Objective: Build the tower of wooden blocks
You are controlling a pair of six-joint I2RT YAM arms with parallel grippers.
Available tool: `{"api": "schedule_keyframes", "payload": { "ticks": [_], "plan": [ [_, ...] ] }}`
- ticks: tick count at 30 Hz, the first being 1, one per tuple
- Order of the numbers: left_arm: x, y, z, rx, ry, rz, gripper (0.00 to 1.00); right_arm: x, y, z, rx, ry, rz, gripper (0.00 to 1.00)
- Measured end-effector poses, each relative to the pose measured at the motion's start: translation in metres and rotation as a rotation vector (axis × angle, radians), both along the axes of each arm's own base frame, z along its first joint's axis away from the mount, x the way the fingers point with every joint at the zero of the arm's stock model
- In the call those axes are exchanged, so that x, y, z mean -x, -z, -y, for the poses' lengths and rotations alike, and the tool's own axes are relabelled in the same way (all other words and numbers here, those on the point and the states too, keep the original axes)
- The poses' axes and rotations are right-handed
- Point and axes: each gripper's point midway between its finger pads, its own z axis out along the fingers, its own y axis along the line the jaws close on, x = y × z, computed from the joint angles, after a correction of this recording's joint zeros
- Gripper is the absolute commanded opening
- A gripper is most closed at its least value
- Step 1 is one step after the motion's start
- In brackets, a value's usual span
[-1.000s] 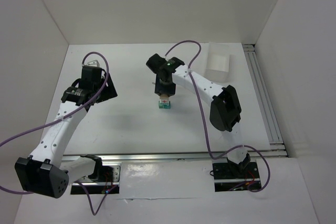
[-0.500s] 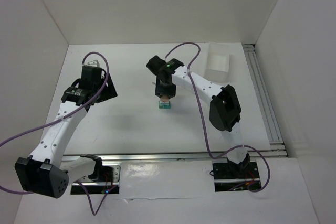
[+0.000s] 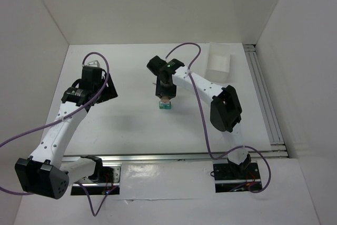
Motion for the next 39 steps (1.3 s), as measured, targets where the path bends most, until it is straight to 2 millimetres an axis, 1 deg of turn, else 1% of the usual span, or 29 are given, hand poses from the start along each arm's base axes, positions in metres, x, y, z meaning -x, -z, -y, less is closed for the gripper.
{"api": "schedule_keyframes", "payload": {
  "ticks": [14, 25, 33, 39],
  "plan": [
    [0.000, 0.000, -0.001, -0.006, -0.005, 0.001, 0.81, -0.004, 0.001, -0.002, 0.004, -0.010, 0.006, 0.40],
    [0.000, 0.000, -0.001, -0.006, -0.005, 0.001, 0.81, -0.013, -0.001, 0.000, 0.007, -0.001, 0.021, 0.40],
    [-0.001, 0.004, -0.001, -0.008, -0.005, -0.013, 0.81, -0.013, 0.001, 0.000, 0.009, 0.001, 0.019, 0.40],
    [-0.001, 0.004, -0.001, -0.008, -0.005, -0.013, 0.81, -0.013, 0.001, 0.000, 0.009, 0.001, 0.018, 0.45]
  ]
}}
